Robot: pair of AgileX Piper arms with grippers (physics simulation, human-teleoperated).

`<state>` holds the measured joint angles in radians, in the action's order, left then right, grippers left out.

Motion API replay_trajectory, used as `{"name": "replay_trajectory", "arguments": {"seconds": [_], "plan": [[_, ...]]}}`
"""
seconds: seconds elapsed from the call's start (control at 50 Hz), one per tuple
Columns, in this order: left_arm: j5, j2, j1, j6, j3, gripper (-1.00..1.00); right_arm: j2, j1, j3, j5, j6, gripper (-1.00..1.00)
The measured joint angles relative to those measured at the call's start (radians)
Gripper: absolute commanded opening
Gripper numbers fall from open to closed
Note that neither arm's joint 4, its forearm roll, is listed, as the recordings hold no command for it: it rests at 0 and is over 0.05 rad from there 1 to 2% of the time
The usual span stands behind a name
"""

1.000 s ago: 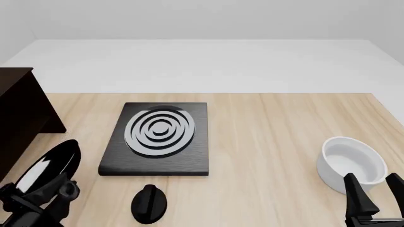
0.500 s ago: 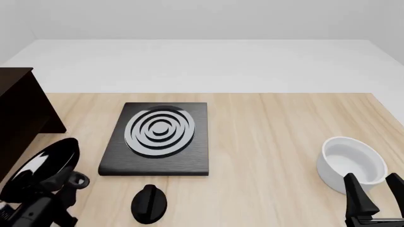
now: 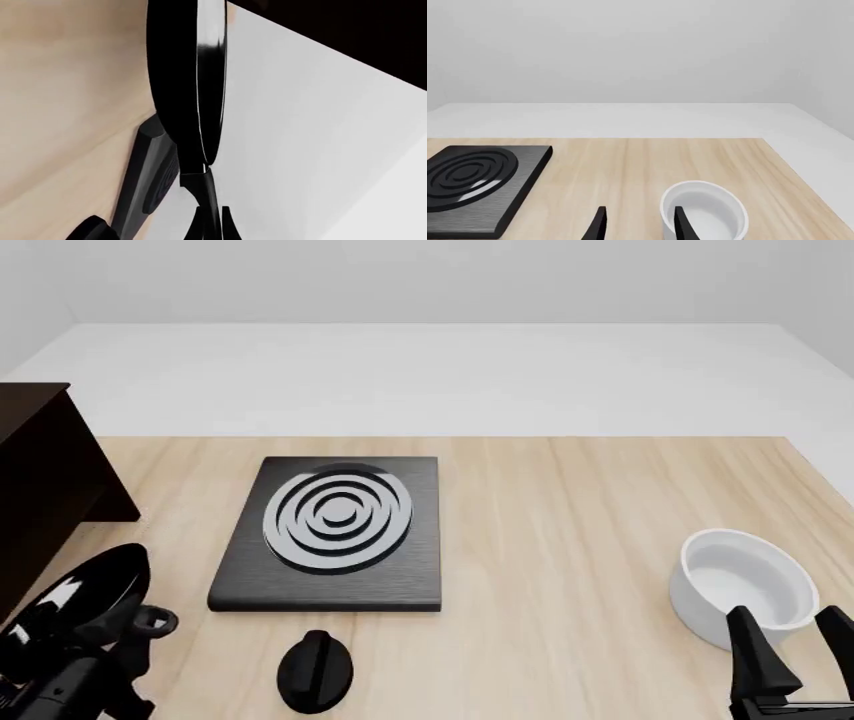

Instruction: Put the frying pan under the cabinet shelf.

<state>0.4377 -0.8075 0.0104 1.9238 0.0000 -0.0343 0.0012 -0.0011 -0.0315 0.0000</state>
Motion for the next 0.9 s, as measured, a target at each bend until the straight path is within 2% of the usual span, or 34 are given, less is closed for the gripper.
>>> {"name": "replay_trajectory", "arguments": {"seconds": [0.2,0.9], "plan": [[0.049,-0.062,0.034,-0.002,0.000,-1.00,0.000,0.000,0.000,0.000,0.000,1.00],[0.435,-0.485,0.102,-0.012,-0.005,-1.00,0.000,0.000,0.000,0.000,-0.001,1.00]]}}
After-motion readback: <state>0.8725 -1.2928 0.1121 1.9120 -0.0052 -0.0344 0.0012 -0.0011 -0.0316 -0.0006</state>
